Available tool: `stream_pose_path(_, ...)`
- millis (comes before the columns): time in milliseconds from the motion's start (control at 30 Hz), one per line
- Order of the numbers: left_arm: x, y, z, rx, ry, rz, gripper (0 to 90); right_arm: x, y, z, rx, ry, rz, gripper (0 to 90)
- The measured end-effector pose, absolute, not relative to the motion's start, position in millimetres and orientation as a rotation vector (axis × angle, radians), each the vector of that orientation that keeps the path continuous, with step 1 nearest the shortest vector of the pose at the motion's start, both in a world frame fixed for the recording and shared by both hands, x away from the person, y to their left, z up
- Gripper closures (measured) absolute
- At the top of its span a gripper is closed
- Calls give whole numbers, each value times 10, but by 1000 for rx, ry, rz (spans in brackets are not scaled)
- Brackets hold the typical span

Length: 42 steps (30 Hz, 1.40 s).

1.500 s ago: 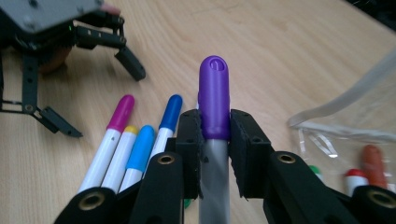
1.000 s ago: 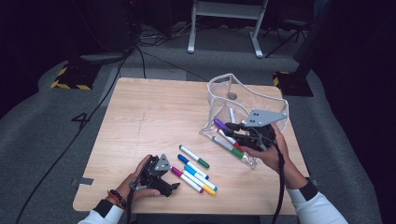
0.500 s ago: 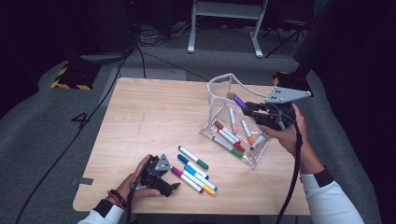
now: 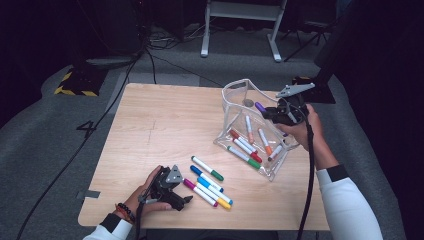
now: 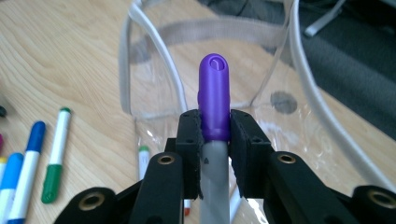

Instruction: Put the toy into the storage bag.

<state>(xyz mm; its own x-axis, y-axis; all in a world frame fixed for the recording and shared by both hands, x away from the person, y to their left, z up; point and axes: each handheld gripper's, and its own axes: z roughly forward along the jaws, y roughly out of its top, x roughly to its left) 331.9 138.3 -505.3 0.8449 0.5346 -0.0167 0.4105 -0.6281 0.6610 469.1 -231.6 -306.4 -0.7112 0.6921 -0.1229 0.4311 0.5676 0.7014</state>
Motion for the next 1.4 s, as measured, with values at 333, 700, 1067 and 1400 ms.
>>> stream_pose_path(333, 3321, 1383, -5052, 2336, 683, 236, 4, 4752, -2345, -3070, 958, 2407, 940, 749)
stream_pose_path(700, 3323, 1381, -5053, 2336, 680, 236, 4, 4830, -2346, -3144, 1020, 2428, 834, 748)
stream_pose_path(1067, 3323, 1381, -5052, 2336, 680, 237, 4, 4825, -2213, -3277, 944, 2673, 696, 745)
stream_pose_path(1400, 3323, 1381, -5052, 2336, 680, 236, 4, 4741, -2117, -3299, 860, 2732, 711, 701)
